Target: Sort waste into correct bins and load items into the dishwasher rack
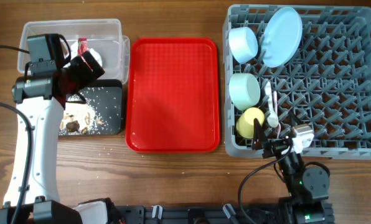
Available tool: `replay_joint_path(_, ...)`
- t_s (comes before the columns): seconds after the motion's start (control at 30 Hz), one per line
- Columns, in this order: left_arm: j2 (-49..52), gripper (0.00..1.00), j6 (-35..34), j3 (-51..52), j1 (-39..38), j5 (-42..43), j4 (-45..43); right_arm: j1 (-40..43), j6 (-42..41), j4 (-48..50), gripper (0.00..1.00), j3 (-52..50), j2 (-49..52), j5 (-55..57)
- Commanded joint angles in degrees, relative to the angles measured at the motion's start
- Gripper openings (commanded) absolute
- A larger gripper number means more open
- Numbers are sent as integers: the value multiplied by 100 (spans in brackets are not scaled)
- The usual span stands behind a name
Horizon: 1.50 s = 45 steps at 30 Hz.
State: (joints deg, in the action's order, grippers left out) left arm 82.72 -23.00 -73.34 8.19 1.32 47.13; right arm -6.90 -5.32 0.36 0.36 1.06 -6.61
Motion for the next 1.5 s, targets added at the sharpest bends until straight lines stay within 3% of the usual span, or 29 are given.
replay_joint_path(0.0,24,100,28,-11,24,-59,-13,24,-109,22,100,-7,-61,-94)
replay_joint_path(0.5,-98,100,28,-11,20,-57,-11,24,-109,22,100,-7,-48,-94)
replay_joint_path(0.73,-1484,100,28,151,-68,-313,50,24,-109,22,100,-7,-48,-94)
replay_joint_path(0.87,-2776,100,9,1259,-68,-136,-962,24,-111,22,100,-7,-48,-94)
replay_joint_path(1.0,-4385,100,9,3296,-70,83,-2872,22,-109,22,100,-7,-48,-94)
replay_joint_path(1.17,-5971,100,28,5246,-175,118,-4527,24,-109,22,100,-7,-48,-94)
replay_joint_path(1.3,-6881,100,31,6345,-214,46,-5329,24,-111,22,100,-7,-48,-94)
replay_joint_path(1.47,-7744,100,33,6911,-214,-63,-5401,24,-109,22,100,-7,-48,-94)
